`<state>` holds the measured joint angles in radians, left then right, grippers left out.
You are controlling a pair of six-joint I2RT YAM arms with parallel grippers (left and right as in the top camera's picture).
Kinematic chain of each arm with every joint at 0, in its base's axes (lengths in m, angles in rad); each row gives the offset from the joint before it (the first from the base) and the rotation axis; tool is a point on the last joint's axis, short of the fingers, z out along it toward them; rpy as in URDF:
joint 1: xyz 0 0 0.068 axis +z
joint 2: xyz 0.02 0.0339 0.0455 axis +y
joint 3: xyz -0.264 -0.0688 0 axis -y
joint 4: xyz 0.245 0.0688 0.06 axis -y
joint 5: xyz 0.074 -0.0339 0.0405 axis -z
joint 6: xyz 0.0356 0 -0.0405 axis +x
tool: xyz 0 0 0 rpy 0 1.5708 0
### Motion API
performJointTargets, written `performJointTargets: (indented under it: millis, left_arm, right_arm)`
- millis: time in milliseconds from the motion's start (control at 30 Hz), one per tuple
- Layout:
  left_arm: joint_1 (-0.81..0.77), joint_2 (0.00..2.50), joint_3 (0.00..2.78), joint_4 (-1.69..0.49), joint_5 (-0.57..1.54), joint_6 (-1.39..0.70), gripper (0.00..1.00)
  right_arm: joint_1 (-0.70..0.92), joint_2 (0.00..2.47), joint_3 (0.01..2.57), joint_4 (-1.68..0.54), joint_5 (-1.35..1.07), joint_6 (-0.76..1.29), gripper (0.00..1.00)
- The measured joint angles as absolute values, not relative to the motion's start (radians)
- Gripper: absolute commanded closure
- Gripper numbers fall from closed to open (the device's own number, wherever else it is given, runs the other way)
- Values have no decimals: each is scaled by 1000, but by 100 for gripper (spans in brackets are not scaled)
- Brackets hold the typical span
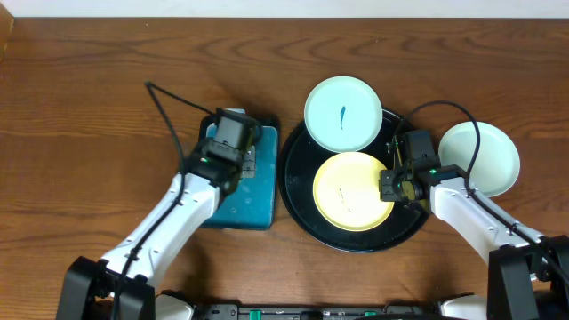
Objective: Clean dirty plates on tray and stack at the side
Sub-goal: 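Carry the sponge right over the yellow plate with the left gripper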
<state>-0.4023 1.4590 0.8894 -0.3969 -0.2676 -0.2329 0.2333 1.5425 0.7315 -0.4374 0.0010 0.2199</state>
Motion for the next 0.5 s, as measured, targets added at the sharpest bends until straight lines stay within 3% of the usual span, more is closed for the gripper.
performJointTargets:
  millis: [300, 500]
  left_arm:
    - [-443, 1459, 889, -394, -436, -233, 92]
    - [-443, 1459, 889, -396, -298, -211, 93]
  right_arm:
    - [233, 1542, 731, -437, 1, 220, 99]
    - [233, 1542, 731, -437, -3, 220, 99]
